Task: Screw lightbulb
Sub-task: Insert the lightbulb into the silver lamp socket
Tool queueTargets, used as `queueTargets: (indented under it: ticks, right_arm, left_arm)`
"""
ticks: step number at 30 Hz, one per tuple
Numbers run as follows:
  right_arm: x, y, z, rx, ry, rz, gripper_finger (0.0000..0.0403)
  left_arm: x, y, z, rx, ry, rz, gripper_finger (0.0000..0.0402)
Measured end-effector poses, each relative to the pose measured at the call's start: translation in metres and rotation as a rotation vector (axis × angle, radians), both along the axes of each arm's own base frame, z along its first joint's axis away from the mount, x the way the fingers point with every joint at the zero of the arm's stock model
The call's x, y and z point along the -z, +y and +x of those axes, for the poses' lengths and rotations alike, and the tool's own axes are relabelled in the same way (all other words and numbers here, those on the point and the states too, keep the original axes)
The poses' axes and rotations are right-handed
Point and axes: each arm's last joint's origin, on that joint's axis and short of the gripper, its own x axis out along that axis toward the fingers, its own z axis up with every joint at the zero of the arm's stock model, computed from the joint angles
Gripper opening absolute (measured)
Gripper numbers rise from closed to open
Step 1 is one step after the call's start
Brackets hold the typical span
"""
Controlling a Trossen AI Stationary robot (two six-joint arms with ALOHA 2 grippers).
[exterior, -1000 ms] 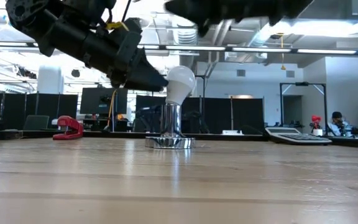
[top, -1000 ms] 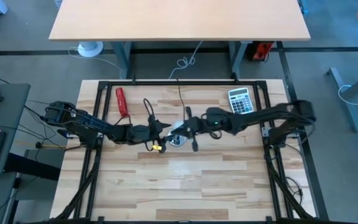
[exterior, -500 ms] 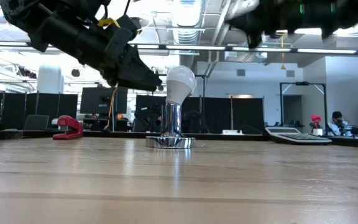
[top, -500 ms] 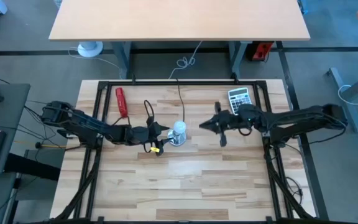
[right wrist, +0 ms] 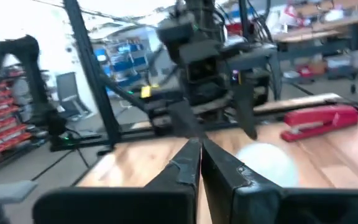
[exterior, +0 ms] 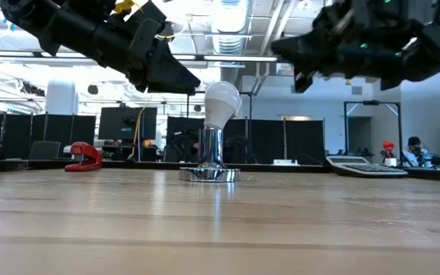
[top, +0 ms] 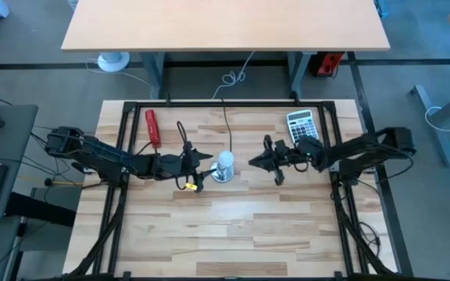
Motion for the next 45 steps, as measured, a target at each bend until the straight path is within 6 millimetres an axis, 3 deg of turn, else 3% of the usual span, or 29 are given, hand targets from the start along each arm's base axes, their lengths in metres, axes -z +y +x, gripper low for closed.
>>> queueTargets:
  ticks: [4, 6, 9, 13, 19, 22, 24, 26, 29, 32, 37, 42, 45]
  right_arm:
    - [0.017, -0.004, 0.018, -0.091, 0.083, 0.047, 0.0035]
    - [0.017, -0.007, 0.028, -0.183, 0.081, 0.109, 0.0051]
    - [0.015, -0.019, 0.037, -0.172, 0.075, 0.187, 0.0067]
    - [0.017, -0.029, 0.034, -0.134, 0.065, 0.17, 0.007]
    - [-0.016, -0.024, 0.009, -0.164, -0.25, 0.112, 0.0069]
    - [-0.012, -0.026, 0.004, -0.053, -0.238, 0.052, 0.0065]
    - [-0.005, -0.025, 0.008, 0.035, -0.193, 0.066, 0.0064]
    - [-0.011, -0.026, 0.018, 0.106, -0.228, 0.083, 0.0063]
    - [-0.029, -0.036, 0.02, 0.048, -0.274, 0.11, 0.0064]
    - [-0.031, -0.042, 0.012, -0.027, -0.217, 0.087, 0.0074]
    - [-0.011, -0.044, -0.003, -0.007, -0.03, 0.059, 0.0144]
    - [0.013, -0.038, -0.004, 0.046, 0.143, 0.086, 0.028]
    - [0.028, -0.039, 0.002, 0.161, 0.202, 0.053, 0.0341]
  left_arm:
    - [0.0, 0.001, 0.0, -0.02, -0.004, 0.003, 0.024]
    - [0.0, 0.003, 0.0, -0.055, 0.005, 0.036, 0.024]
    - [0.0, 0.005, -0.001, -0.106, 0.007, 0.045, 0.024]
    - [0.001, 0.004, -0.001, -0.111, 0.001, 0.011, 0.024]
    - [0.008, 0.009, -0.004, -0.173, 0.031, -0.094, 0.024]
    - [0.01, 0.012, -0.004, -0.187, 0.046, -0.096, 0.024]
    - [0.01, 0.013, -0.005, -0.202, 0.036, -0.121, 0.024]
    - [0.01, 0.017, -0.005, -0.225, 0.022, -0.163, 0.024]
    - [0.01, 0.019, -0.004, -0.209, 0.02, -0.193, 0.024]
    - [0.009, 0.018, -0.004, -0.164, 0.013, -0.233, 0.024]
    - [0.003, 0.018, -0.012, -0.178, 0.032, -0.24, 0.024]
    - [-0.009, 0.021, -0.012, -0.109, -0.018, -0.182, 0.024]
    - [-0.005, 0.025, -0.005, -0.11, -0.046, -0.183, 0.024]
